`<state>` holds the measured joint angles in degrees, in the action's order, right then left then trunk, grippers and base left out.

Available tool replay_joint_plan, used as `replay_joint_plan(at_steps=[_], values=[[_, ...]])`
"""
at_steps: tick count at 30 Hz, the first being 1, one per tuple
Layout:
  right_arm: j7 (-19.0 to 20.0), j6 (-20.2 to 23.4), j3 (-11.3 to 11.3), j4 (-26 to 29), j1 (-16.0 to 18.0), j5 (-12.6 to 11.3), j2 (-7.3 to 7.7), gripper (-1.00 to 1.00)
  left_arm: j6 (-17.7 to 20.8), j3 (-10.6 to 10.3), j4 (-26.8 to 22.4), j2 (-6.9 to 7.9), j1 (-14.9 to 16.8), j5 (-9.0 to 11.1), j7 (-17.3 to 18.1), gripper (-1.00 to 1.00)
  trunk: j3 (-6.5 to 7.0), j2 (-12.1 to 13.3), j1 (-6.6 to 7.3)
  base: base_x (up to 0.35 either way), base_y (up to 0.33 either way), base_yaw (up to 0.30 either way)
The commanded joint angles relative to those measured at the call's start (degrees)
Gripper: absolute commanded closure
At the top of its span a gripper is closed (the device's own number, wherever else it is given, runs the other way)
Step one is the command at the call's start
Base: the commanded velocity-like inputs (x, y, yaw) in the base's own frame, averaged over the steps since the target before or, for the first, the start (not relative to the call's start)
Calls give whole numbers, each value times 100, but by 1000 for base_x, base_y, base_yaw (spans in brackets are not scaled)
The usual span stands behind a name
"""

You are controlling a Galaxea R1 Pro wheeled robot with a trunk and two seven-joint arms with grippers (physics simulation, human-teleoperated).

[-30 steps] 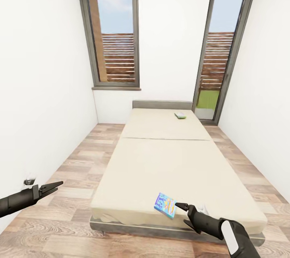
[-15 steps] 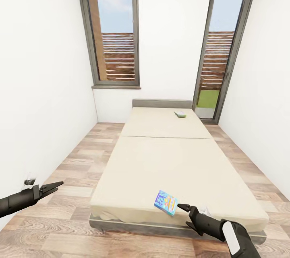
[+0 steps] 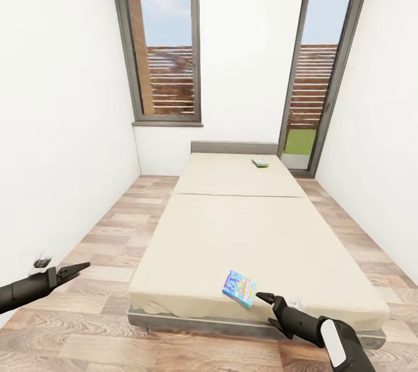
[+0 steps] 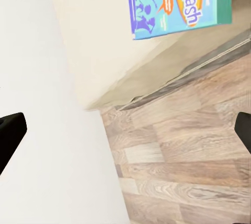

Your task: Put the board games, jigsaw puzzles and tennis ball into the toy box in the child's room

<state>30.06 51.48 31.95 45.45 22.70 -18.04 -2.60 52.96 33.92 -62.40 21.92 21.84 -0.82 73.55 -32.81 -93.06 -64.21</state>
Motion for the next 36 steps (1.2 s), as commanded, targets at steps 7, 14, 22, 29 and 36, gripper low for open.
replay_joint_plan(at_steps=[7, 14, 22, 29, 36], values=[[0, -183, -128, 164, 33, -232, -235, -100, 21, -1, 2, -37, 4, -3, 53, -100, -6, -3, 0, 0, 0, 0], [6, -313, -76, 121, 102, -250, -342, -100, -59, -40, 111, -203, -15, -33, 37, -100, -6, -3, 0, 0, 0, 0], [39, -474, 52, 7, 35, -116, -282, -100, -41, -68, 135, -290, -23, -57, 29, -100, -6, -3, 0, 0, 0, 0], [35, -487, 58, -9, 33, -120, -277, -100, -38, -70, 140, -300, -22, -58, 22, -100, -42, -83, -44, 0, 0, 0], [35, -496, 64, -13, 33, -121, -270, -100, -29, -77, 140, -302, -22, -58, 27, -100, -168, -364, -197, 0, 0, 0]])
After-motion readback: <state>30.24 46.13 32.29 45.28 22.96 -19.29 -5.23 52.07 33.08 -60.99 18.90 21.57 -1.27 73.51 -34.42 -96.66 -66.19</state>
